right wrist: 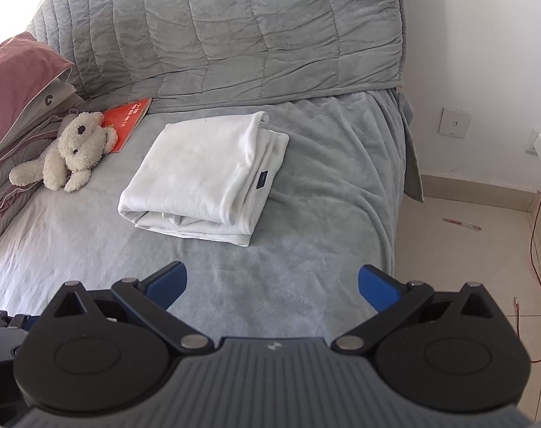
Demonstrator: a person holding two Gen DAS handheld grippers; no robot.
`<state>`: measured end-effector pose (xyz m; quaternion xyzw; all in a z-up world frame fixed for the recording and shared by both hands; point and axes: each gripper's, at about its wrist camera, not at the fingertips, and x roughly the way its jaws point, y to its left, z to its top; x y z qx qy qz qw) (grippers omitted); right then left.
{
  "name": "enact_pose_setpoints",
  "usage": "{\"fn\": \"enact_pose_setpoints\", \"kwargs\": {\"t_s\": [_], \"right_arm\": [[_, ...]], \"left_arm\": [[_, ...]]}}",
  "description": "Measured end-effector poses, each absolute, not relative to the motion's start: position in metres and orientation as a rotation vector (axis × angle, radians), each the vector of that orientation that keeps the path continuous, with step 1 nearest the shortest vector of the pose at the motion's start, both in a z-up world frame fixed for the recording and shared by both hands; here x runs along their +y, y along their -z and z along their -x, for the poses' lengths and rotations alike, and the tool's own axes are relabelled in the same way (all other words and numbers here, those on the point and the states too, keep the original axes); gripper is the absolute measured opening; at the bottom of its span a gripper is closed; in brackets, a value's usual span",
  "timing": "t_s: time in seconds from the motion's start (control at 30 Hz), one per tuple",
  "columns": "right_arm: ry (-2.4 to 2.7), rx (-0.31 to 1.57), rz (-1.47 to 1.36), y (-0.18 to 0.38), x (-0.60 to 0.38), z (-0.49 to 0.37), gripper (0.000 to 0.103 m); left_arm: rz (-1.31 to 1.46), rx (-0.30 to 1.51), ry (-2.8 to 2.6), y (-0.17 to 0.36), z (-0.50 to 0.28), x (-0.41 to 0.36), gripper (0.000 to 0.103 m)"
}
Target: Fold clothes
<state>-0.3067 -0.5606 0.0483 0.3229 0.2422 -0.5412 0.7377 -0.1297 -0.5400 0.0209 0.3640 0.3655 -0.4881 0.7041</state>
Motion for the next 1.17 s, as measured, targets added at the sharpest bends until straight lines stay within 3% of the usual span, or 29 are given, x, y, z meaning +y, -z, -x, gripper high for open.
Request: {"fn": "enact_pose_setpoints", "kwargs": {"t_s": [0.47, 1.17], "right_arm": [[1.177, 0.515, -0.695, -0.056, -0.558, 0.31, 0.103], [1.071, 0.461, -0.657, -0.088, -0.529, 0.343, 0.103]], "left_arm": [[-0.751, 0.852, 1.05, -0.029, 0.131, -0.523, 0.102], [-0.647, 0.887, 0.923, -0.065, 0.165, -0.399, 0.102]]}}
